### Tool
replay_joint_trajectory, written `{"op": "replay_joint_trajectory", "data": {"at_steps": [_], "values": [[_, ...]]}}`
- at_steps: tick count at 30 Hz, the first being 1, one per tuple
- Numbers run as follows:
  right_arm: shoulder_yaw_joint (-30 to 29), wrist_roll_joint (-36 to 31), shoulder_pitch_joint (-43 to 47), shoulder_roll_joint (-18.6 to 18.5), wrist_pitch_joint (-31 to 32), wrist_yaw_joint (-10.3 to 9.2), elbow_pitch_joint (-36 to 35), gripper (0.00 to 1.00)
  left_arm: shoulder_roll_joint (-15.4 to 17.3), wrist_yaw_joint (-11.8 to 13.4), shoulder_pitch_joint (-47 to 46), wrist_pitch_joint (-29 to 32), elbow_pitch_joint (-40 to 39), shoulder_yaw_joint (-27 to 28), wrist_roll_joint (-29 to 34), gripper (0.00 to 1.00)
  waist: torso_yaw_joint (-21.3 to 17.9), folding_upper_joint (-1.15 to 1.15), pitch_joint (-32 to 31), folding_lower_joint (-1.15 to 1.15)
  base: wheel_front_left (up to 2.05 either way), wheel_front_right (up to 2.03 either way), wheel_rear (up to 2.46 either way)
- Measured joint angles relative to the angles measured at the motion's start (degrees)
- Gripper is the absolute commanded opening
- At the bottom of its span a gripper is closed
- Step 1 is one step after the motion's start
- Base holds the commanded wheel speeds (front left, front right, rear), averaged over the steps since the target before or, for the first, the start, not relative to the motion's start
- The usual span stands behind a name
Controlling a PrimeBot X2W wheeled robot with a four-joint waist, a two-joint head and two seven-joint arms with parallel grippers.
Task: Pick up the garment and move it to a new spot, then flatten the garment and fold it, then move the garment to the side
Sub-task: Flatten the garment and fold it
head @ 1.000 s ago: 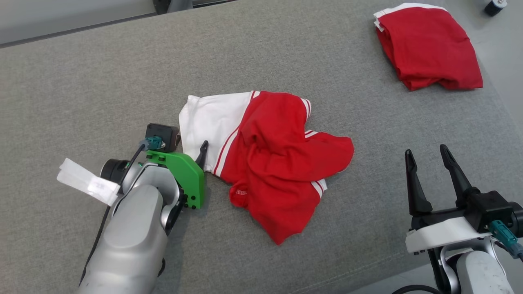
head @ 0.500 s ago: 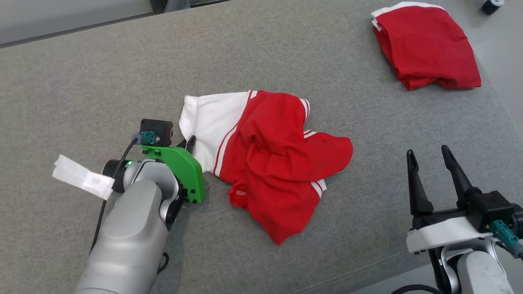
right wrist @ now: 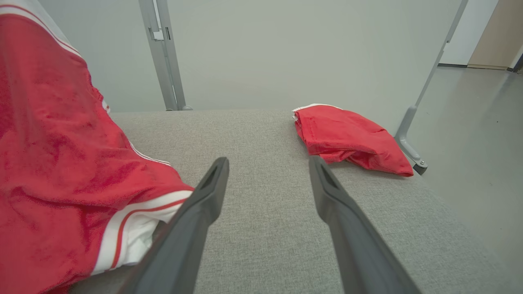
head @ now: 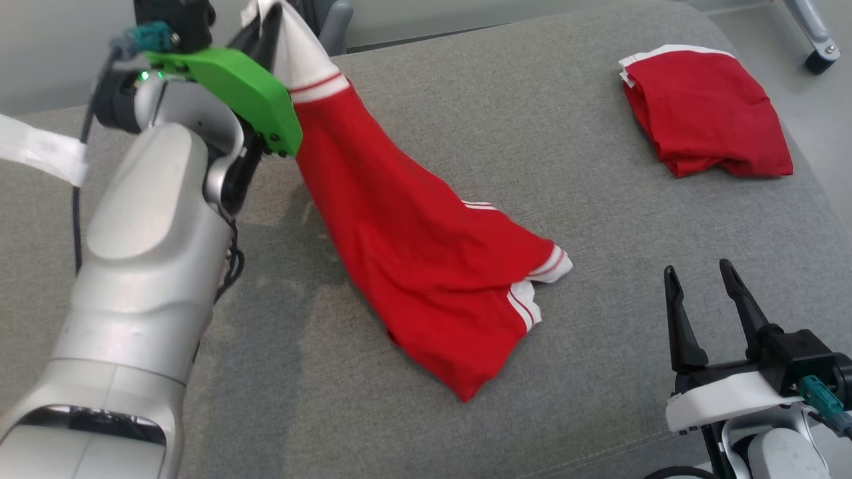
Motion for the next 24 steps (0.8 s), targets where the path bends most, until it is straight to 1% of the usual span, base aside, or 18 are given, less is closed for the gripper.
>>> {"op": "replay_joint_trajectory", "data": {"at_steps": [5, 11, 13, 15, 17, 18, 19, 22, 24], "values": [[-0.2, 0.1, 0.7, -0.2, 0.0, 0.00, 0.1, 1.00, 2.4, 1.0, -5.5, 1.9, -5.3, 0.4, 0.6, 0.00, 0.3, 0.00, -1.8, 0.00, 0.00, 0.00, 0.00], [0.1, 0.4, 1.5, -0.1, 0.0, 0.00, 0.3, 1.00, 5.2, 3.1, -10.3, 4.1, -10.6, 1.1, 2.0, 0.00, -0.2, -0.02, -2.7, 0.00, 0.00, 0.00, 0.00], [0.1, 0.5, 1.5, -0.1, 0.0, 0.00, 0.3, 1.00, 5.3, 3.6, -11.5, 4.6, -12.4, 1.1, 2.1, 0.00, -0.5, -0.01, -2.8, 0.00, 0.00, 0.00, 0.00], [0.0, 0.6, 1.5, -0.1, 0.0, 0.00, 0.3, 1.00, 4.5, 4.0, -12.4, 5.2, -14.0, 0.5, 2.4, 0.00, -0.5, -0.02, -2.7, 0.00, 0.00, 0.00, 0.00], [-0.1, 0.6, 1.5, -0.1, 0.0, 0.00, 0.3, 1.00, 2.2, 4.0, -12.4, 6.0, -15.3, -0.7, 2.3, 0.00, -0.5, -0.02, -2.5, 0.00, 0.00, 0.00, 0.00], [-0.1, 0.6, 1.5, -0.1, 0.0, 0.00, 0.3, 1.00, 2.2, 4.0, -12.4, 6.0, -15.3, -0.7, 2.3, 0.00, -0.5, -0.02, -2.5, 0.00, 0.00, 0.00, 0.00], [-0.1, 0.6, 1.5, -0.1, 0.0, 0.00, 0.3, 1.00, 1.0, 4.0, -11.9, 6.1, -15.9, -1.9, 2.3, 0.00, -0.5, -0.02, -2.4, 0.00, 0.00, 0.00, 0.00], [0.0, 0.6, 1.3, 0.1, 0.0, 0.00, 0.4, 1.00, -2.2, 4.0, -7.0, 6.4, -16.3, -6.1, 1.3, 0.00, -0.6, -0.02, -1.9, 0.00, 0.00, 0.00, 0.00], [0.6, 0.8, 0.9, 0.3, 0.0, 0.00, 0.6, 1.00, -3.0, 4.1, -2.8, 6.2, -15.6, -9.6, -0.1, 0.00, -0.9, -0.01, -1.5, 0.00, 0.00, 0.00, 0.00]]}}
